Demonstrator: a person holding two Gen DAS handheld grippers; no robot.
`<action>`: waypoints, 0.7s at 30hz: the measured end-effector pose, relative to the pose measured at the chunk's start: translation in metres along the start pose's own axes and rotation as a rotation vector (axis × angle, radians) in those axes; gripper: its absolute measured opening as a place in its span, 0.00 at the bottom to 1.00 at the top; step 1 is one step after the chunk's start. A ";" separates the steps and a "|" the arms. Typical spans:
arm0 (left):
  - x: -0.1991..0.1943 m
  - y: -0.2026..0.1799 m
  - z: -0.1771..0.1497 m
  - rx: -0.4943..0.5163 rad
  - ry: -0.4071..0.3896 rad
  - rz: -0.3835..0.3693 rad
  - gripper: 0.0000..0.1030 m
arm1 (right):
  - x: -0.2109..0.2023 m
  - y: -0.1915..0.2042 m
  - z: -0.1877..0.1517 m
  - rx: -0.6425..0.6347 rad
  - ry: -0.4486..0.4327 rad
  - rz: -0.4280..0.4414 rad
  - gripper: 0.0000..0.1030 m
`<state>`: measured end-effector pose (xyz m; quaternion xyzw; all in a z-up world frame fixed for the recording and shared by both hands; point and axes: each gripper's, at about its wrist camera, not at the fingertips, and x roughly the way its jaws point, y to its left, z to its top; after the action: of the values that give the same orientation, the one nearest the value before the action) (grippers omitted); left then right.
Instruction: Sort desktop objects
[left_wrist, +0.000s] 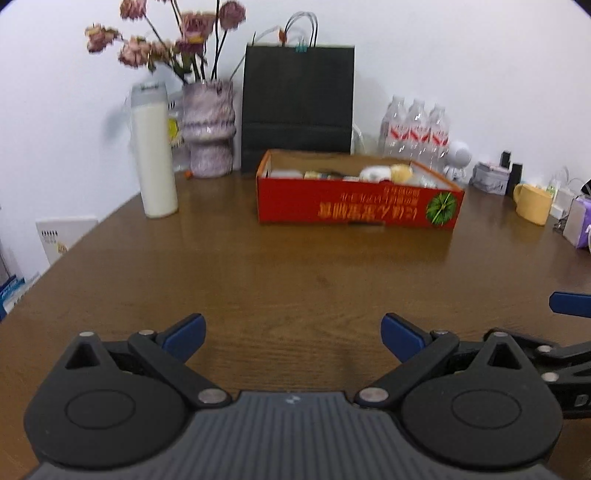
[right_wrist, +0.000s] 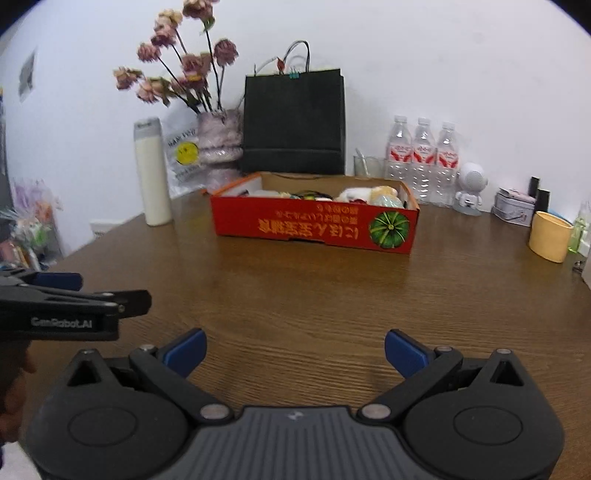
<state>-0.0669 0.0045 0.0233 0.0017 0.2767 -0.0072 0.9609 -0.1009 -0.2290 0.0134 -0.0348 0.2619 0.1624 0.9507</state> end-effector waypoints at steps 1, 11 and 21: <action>0.004 0.000 0.001 0.005 0.012 0.001 1.00 | 0.005 0.002 -0.001 0.002 0.013 -0.012 1.00; 0.053 -0.008 -0.002 0.023 0.114 0.007 1.00 | 0.063 -0.009 0.005 0.061 0.144 -0.080 1.00; 0.077 -0.003 0.001 0.002 0.132 0.036 1.00 | 0.098 -0.011 0.014 0.087 0.180 -0.094 1.00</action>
<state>-0.0014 0.0000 -0.0164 0.0080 0.3396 0.0098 0.9405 -0.0114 -0.2085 -0.0249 -0.0204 0.3508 0.1022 0.9306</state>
